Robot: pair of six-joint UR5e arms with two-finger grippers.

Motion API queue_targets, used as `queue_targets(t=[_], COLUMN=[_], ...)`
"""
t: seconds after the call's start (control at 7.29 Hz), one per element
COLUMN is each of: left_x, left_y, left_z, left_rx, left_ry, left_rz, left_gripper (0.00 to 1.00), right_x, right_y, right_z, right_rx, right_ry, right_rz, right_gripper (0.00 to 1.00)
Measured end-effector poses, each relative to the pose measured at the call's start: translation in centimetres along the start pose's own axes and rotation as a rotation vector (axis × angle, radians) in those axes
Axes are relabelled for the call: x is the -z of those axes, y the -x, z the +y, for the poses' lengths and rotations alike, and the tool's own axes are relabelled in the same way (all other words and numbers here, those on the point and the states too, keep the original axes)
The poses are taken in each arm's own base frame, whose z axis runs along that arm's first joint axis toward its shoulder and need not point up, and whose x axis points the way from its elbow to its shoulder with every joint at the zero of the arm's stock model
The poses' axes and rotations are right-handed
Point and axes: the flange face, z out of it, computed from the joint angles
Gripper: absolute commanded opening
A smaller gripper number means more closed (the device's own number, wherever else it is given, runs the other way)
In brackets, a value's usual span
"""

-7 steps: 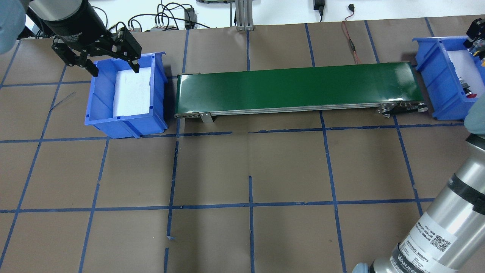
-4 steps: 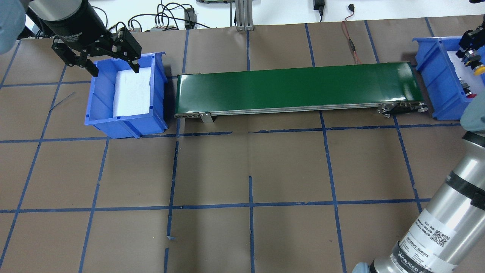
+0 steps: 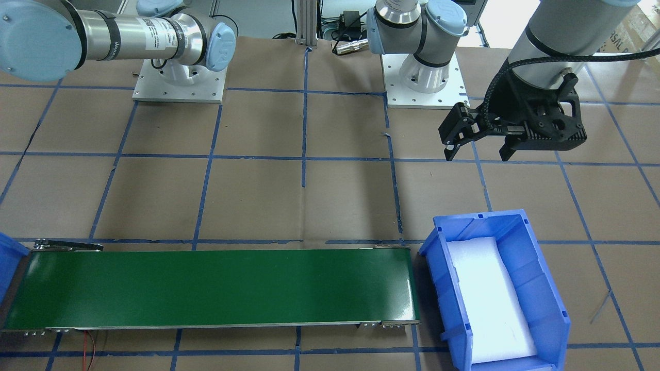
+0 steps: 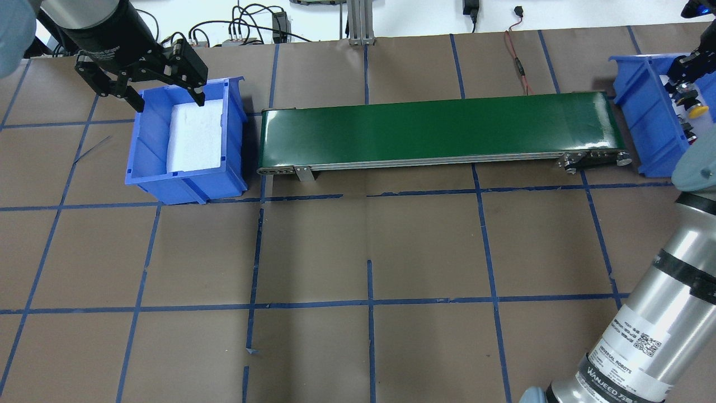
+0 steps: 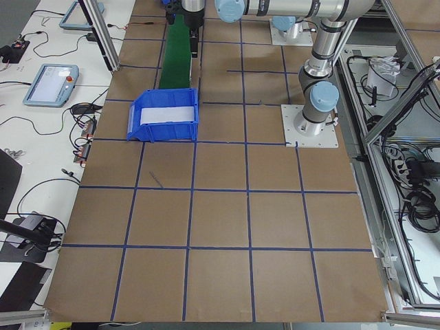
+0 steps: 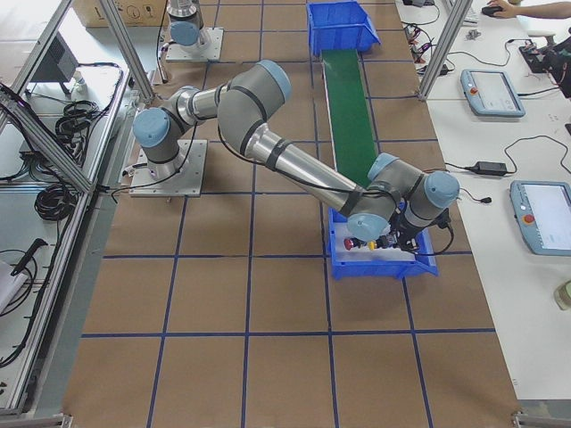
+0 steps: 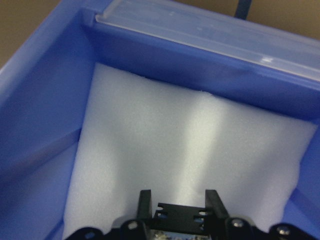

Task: Transport two buttons from left to right
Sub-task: 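Lower the right gripper into the bin and open it to release the button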

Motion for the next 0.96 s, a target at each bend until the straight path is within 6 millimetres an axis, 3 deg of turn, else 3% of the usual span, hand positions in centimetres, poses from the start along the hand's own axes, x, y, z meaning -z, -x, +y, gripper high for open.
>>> queue_targets(t=[0.27,0.41,0.55,0.96], left_x=[-0.04,0.01,0.02,0.04], left_y=[0.02,0.03,0.02,0.01], left_z=[0.0,-0.01,-0.01,-0.02], left_rx=[0.0,0.001,0.0,0.0], left_ry=[0.001,0.0,-0.001,-0.001], left_rz=[0.0,0.0,0.0,0.0], left_gripper=[1.0,1.0,1.0,1.0], right_x=[-0.82,-0.98,-0.92,-0.55], right_y=[-0.64,-0.7,-0.65,-0.49], right_z=[-0.65,-0.81,-0.83,-0.73], right_rx=[0.0,0.0,-0.001,-0.003], right_ry=[-0.012,-0.015,-0.014,-0.009], right_rz=[-0.002,-0.003,-0.005,-0.01], right_gripper=[0.07,0.4,0.59,0.62])
